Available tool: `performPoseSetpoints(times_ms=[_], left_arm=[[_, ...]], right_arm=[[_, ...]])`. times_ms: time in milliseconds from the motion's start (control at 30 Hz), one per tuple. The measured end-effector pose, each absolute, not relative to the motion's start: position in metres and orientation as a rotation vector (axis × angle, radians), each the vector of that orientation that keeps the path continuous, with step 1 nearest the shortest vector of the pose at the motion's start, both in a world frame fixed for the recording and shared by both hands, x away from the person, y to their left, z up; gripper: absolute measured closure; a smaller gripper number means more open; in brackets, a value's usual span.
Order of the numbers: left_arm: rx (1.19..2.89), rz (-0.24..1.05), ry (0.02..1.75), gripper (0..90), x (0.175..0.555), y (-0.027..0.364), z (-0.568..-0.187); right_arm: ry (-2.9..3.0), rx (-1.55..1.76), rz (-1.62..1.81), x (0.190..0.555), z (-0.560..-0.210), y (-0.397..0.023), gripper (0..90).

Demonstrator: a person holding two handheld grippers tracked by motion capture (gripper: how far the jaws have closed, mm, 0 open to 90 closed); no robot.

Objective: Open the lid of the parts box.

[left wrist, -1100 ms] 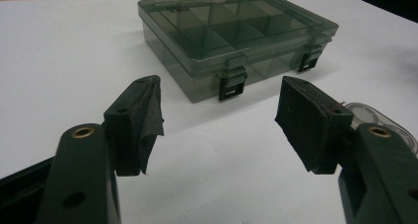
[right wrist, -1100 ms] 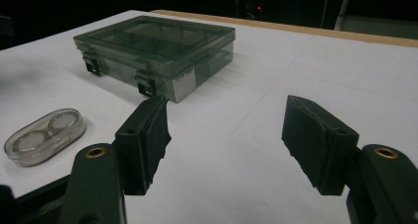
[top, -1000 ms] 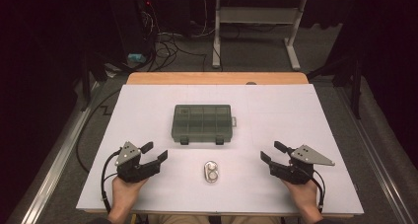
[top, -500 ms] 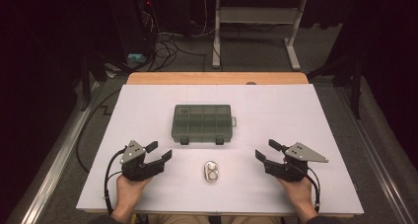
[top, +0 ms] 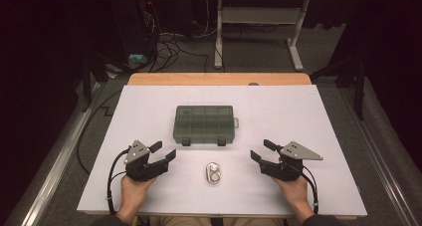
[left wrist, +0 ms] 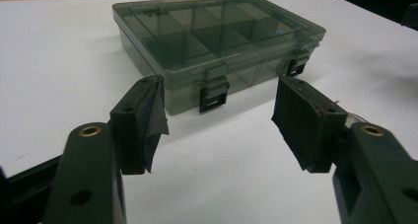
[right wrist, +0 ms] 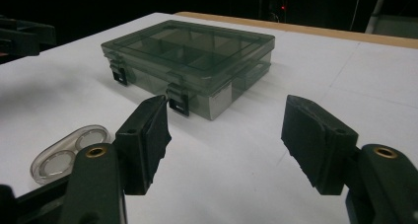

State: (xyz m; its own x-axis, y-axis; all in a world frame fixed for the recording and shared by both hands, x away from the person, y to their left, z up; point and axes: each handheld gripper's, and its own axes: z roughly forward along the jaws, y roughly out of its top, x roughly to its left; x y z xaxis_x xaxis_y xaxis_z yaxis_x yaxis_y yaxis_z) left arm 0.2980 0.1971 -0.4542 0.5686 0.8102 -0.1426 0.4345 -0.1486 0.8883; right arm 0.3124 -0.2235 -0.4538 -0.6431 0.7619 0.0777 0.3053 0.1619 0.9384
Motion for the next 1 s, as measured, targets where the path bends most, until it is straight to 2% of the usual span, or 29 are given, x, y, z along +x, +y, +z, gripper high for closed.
performPoseSetpoints(times_ms=[367, 567, 767, 1000], left_arm=[[1.818, 0.440, 1.008, 39.0, 0.304, 0.186, -0.454], [1.868, 0.418, 0.992, 41.2, 0.310, 0.180, -0.453], [1.855, 0.388, 1.018, 47.2, 0.318, 0.179, -0.448], [1.868, 0.418, 1.029, 50.0, 0.326, 0.182, -0.442]], right_arm=[[2.048, 1.003, 1.487, 0.321, -0.455, -0.214, 35.1], [2.068, 1.006, 1.495, 0.327, -0.455, -0.207, 40.2], [2.120, 1.043, 1.453, 0.336, -0.456, -0.201, 45.8], [2.154, 1.048, 1.419, 0.342, -0.452, -0.193, 51.6]])
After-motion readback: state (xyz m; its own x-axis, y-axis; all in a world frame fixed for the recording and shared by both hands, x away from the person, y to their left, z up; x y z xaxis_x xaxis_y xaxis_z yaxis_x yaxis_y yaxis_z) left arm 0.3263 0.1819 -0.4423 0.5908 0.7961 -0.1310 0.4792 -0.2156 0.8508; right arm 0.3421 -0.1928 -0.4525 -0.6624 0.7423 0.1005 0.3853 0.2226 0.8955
